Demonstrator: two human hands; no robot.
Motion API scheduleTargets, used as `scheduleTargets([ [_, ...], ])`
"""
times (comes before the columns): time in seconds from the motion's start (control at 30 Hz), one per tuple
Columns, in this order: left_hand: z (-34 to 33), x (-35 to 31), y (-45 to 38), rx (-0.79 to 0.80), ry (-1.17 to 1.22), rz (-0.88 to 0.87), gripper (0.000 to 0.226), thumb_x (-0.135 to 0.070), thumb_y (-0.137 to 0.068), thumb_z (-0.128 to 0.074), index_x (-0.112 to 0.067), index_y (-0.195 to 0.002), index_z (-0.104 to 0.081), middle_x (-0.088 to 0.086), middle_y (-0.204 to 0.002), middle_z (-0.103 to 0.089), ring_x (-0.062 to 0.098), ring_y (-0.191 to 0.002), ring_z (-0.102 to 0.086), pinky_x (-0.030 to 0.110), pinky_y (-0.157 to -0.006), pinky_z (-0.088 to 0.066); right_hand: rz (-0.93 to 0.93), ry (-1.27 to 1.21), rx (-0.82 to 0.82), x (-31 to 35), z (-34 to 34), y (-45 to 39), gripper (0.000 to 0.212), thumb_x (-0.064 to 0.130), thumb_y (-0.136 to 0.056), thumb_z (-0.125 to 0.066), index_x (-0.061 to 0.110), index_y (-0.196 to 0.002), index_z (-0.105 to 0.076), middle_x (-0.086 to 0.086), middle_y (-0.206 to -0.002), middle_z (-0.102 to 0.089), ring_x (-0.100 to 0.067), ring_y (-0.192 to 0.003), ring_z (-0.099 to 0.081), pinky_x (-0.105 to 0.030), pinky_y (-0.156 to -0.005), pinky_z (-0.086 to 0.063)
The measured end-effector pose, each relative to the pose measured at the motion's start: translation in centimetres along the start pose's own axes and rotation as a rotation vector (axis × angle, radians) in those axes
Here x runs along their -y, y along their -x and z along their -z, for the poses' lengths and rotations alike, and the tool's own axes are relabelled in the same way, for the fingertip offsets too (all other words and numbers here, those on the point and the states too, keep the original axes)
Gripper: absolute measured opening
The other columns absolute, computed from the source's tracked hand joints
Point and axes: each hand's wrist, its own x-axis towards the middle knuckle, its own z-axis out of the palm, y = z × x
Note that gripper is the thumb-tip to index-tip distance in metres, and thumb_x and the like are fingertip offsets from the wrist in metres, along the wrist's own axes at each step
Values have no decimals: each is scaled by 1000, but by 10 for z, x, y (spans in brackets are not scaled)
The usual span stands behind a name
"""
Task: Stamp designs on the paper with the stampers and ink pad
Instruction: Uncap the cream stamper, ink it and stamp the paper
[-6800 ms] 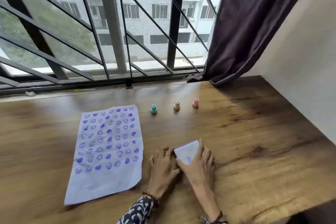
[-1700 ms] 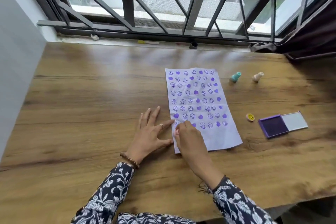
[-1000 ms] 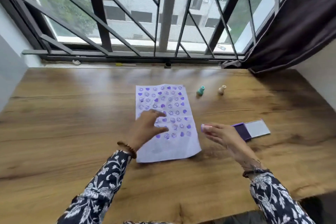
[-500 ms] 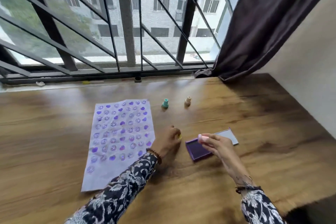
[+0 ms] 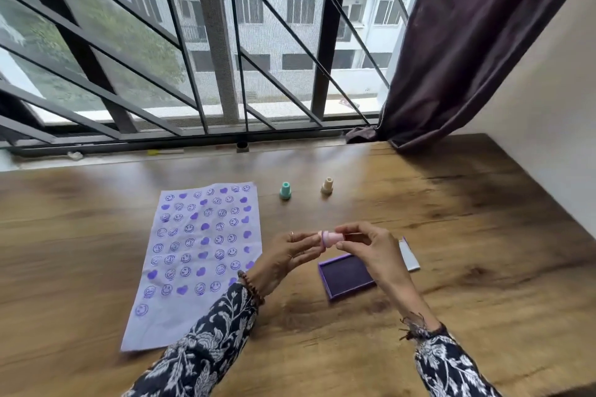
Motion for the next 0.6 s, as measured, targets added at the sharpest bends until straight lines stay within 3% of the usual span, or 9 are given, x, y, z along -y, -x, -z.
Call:
scheduleTargets([
  [0.1,1,-3,-2,5,-15,15,13,-6,-84,-59,-5,-93,-69,2,-75,-76,6,-71,-70,9,-63,-54,24,5,7,-2,0,-3,23,1,-72,-74,21,-84,-72,2,-81,-74,-3,-78,-70,-8,-66,-52],
  [0.3,2,-5,-7,-5,-39,-75,13,-2,-80,-63,-3,-90,-70,5,-81,-76,11,-80,-71,11,-67,-54,-12,6,49,-4,2,-17,28,9,-68,-78,36,-70,-74,18,-66,-74,0,-71,-70,-7,-64,-51],
  [0.43,2,1,-17,-4,-81,-135,16,0,-78,-64,-7,-90,-72,3,-83,-77,12,-85,-70,13,-71,-54,-108,-44,57,-11,4,-31,17,15,-68,-77,31,-66,-76,10,-60,-74,-8,-63,-70,-16,-62,-56],
  [0.6,-4,4,-43,-19,-313,-223,19,-14,-74,-72,-14,-93,-72,-2,-87,-77,8,-90,-68,12,-73,-52,-178,18,25,-23,10,-53,24,7,-74,-73,27,-60,-73,8,-55,-68,-8,-56,-63,-14,-54,-55],
])
